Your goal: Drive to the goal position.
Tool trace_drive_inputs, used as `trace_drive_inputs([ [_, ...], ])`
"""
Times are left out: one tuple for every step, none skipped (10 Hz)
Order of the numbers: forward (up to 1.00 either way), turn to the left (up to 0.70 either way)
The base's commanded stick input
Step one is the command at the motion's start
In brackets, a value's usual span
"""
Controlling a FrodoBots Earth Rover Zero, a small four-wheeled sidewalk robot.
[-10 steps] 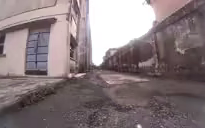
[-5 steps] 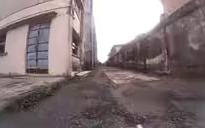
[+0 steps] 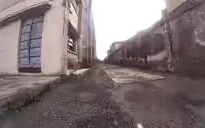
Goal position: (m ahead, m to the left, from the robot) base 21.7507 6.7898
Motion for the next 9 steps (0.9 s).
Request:
trace_drive_inputs([
  [0.7,0.0],
  [0.7,0.0],
  [0.7,0.0],
  [0.7,0.0],
  [0.7,0.0],
  [0.7,0.0],
  [0.7,0.0],
  [0.7,0.0],
  [0.7,0.0],
])
